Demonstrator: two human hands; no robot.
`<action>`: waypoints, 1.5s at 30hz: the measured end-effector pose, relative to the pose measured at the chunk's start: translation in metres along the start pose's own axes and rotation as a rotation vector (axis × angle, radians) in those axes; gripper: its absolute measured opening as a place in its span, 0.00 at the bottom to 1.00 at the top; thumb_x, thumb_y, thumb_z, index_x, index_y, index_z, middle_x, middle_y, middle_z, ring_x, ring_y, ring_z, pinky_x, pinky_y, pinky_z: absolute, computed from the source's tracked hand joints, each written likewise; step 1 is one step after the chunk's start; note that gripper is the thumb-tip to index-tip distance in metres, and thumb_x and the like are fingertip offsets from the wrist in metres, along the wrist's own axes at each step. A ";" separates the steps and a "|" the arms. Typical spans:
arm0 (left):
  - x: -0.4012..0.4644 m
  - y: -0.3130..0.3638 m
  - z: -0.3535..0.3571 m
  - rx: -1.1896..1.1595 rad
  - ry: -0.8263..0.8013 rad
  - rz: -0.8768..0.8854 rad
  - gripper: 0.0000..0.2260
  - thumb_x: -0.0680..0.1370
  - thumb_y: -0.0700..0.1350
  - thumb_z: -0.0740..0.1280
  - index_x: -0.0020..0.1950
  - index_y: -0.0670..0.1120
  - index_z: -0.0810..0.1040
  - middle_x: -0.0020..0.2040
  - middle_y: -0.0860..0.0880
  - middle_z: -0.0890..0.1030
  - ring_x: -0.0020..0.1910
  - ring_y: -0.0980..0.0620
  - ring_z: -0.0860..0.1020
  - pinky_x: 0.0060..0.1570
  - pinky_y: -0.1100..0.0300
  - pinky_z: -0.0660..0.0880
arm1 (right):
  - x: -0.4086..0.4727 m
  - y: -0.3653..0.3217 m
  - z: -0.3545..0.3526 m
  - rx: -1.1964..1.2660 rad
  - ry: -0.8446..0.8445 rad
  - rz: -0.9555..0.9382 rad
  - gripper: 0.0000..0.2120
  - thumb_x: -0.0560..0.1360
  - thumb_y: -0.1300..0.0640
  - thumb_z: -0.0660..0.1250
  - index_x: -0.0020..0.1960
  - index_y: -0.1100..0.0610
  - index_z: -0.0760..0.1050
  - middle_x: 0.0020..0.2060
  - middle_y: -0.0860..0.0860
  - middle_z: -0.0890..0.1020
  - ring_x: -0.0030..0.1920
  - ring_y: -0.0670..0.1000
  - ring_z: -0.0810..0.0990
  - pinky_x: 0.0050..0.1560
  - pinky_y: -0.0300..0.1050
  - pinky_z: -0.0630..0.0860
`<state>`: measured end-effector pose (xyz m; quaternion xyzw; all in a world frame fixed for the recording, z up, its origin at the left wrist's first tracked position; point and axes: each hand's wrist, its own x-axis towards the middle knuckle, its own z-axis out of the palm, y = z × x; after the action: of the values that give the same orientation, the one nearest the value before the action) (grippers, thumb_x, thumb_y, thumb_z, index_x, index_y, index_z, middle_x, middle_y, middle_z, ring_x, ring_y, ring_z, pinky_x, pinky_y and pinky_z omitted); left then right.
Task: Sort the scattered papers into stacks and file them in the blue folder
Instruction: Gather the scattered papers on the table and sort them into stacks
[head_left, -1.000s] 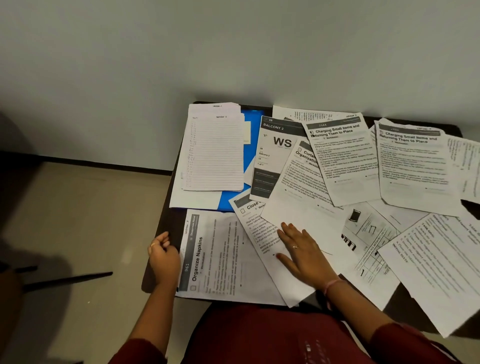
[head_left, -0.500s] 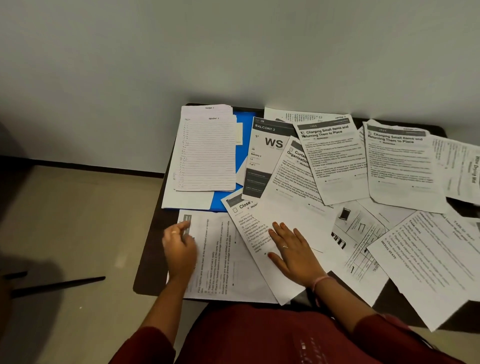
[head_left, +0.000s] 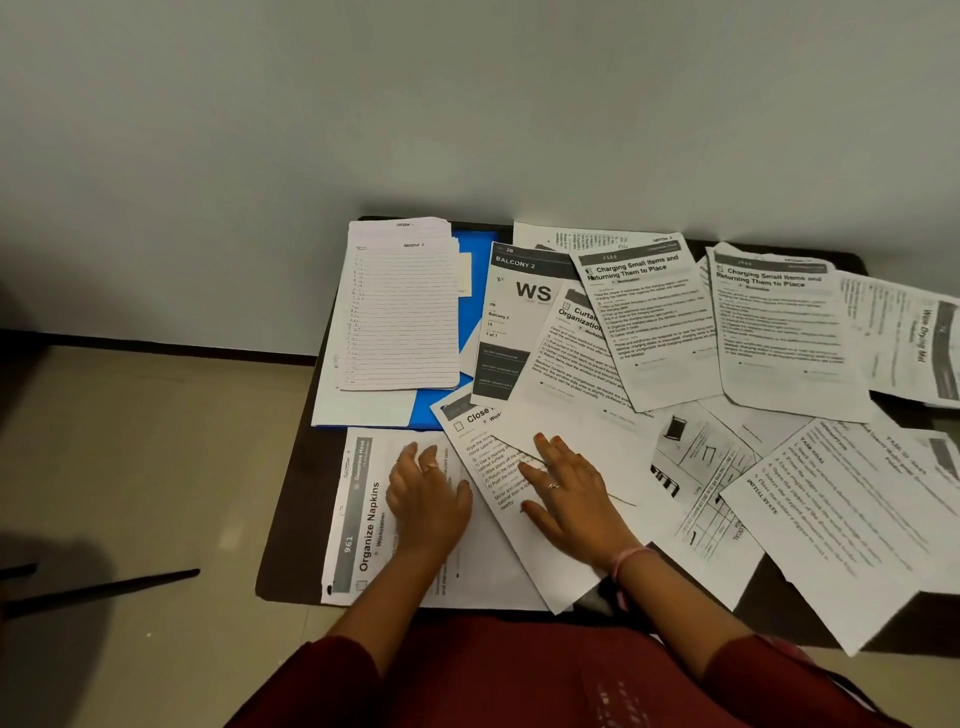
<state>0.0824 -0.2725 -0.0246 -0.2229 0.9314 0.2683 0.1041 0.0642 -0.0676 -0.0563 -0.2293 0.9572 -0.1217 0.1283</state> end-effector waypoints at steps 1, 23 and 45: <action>-0.003 -0.001 0.002 0.048 -0.021 -0.012 0.31 0.77 0.55 0.64 0.75 0.46 0.58 0.77 0.43 0.54 0.75 0.43 0.54 0.73 0.46 0.53 | 0.001 -0.002 -0.001 -0.008 0.003 -0.001 0.27 0.78 0.39 0.52 0.75 0.47 0.61 0.77 0.49 0.47 0.76 0.51 0.43 0.73 0.51 0.46; -0.007 0.006 0.002 -0.222 -0.003 -0.118 0.19 0.82 0.54 0.57 0.69 0.48 0.71 0.72 0.45 0.64 0.70 0.45 0.61 0.68 0.44 0.56 | -0.023 0.018 -0.016 -0.059 0.012 -0.314 0.21 0.80 0.47 0.55 0.69 0.53 0.72 0.71 0.48 0.69 0.72 0.50 0.67 0.66 0.50 0.64; 0.006 0.025 -0.001 -0.893 -0.148 -0.236 0.12 0.79 0.43 0.66 0.61 0.42 0.74 0.52 0.46 0.83 0.49 0.48 0.82 0.52 0.53 0.79 | -0.067 0.038 -0.008 0.199 0.185 -0.022 0.17 0.68 0.66 0.70 0.53 0.50 0.78 0.46 0.46 0.83 0.46 0.49 0.80 0.48 0.44 0.75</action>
<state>0.0657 -0.2562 -0.0145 -0.3306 0.6832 0.6444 0.0940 0.1042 -0.0016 -0.0475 -0.2138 0.9455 -0.2381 0.0601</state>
